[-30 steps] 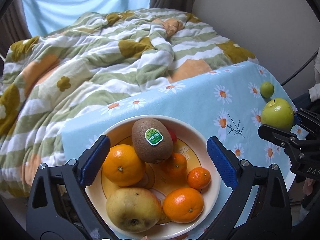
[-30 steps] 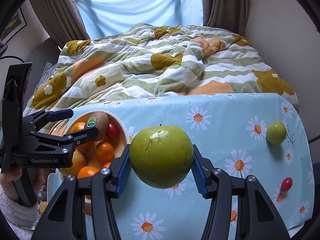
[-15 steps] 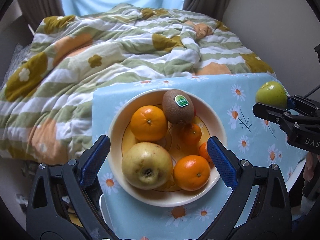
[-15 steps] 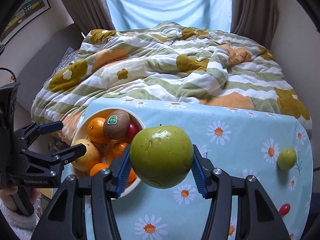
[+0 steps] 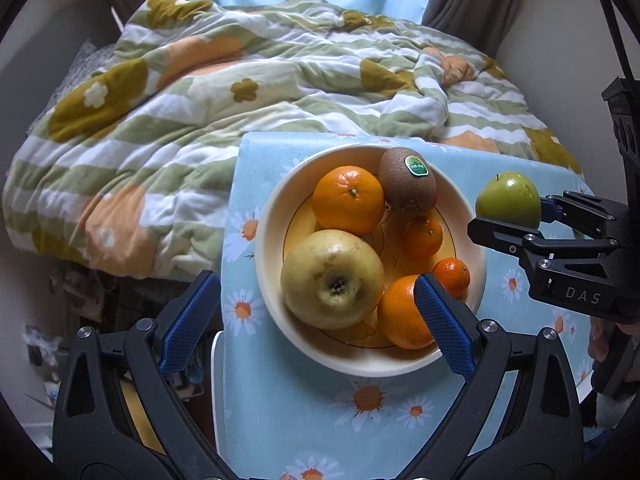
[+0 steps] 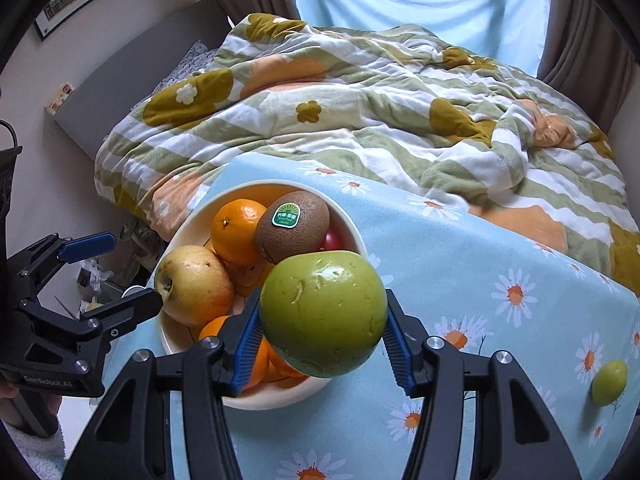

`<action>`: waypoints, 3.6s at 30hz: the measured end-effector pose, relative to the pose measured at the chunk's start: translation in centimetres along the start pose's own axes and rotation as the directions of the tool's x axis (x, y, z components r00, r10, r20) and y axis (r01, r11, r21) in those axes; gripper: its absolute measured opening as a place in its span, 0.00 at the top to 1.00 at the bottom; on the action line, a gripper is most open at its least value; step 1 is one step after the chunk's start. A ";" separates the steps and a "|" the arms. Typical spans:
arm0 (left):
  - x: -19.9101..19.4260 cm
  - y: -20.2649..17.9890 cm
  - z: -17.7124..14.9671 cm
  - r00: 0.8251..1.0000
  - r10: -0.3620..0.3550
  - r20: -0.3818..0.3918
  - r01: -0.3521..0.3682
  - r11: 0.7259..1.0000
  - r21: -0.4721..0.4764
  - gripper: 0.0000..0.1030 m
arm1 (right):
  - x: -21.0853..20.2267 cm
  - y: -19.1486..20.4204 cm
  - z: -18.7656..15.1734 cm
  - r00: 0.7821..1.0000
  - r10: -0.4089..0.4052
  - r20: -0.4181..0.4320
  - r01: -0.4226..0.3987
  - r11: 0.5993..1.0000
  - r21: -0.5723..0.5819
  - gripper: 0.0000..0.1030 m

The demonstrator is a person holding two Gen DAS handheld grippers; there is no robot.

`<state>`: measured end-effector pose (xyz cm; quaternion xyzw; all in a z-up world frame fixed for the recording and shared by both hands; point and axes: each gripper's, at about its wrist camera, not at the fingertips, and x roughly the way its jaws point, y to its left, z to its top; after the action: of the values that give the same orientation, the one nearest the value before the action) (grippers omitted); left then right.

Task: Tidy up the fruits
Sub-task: 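Lower the green apple into the bowl and open the right gripper, then grasp the small green lime with the left gripper while the right gripper grasps the red tomato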

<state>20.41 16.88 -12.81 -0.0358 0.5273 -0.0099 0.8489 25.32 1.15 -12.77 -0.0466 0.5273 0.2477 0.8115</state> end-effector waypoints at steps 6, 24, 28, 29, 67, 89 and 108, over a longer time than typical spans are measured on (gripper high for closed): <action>0.2 -0.4 -1.1 1.000 0.015 -0.012 -0.015 1.000 0.004 0.00 | 1.4 0.0 -0.3 1.000 0.007 -0.028 -0.008 1.000 -0.013 0.50; -0.8 -0.2 -2.3 1.000 0.002 0.016 -0.002 1.000 0.010 0.00 | -0.2 0.4 -0.8 0.997 -0.009 0.080 0.010 1.000 -0.010 0.11; -1.7 -0.2 -2.3 1.000 0.001 0.029 -0.001 1.000 0.024 0.00 | -1.5 0.7 -1.1 0.994 -0.023 0.104 0.023 1.000 0.001 0.11; -2.0 -0.2 -2.3 0.999 0.001 0.034 -0.002 1.000 0.030 0.00 | -2.0 0.7 -1.1 0.993 -0.026 0.112 0.025 1.000 0.007 0.11; -3.7 -16.7 4.8 0.960 -0.276 0.050 0.211 0.827 0.521 0.00 | -18.2 -9.2 -13.2 0.867 -0.490 0.091 0.363 0.747 0.557 0.10; 6.5 -39.9 4.6 0.906 -0.368 -0.211 0.401 0.582 0.707 0.00 | -15.3 -20.7 -22.7 0.895 -0.445 -0.014 0.346 0.675 0.652 0.11; 12.9 -46.0 2.3 0.899 -0.289 -0.328 0.435 0.525 0.732 0.42 | -11.4 -23.6 -23.9 0.931 -0.364 -0.030 0.302 0.722 0.622 0.34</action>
<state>29.19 -29.59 -20.07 0.2341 0.5170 -0.4208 0.7077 12.41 -31.57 -17.64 0.1389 0.5229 -0.0863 0.8366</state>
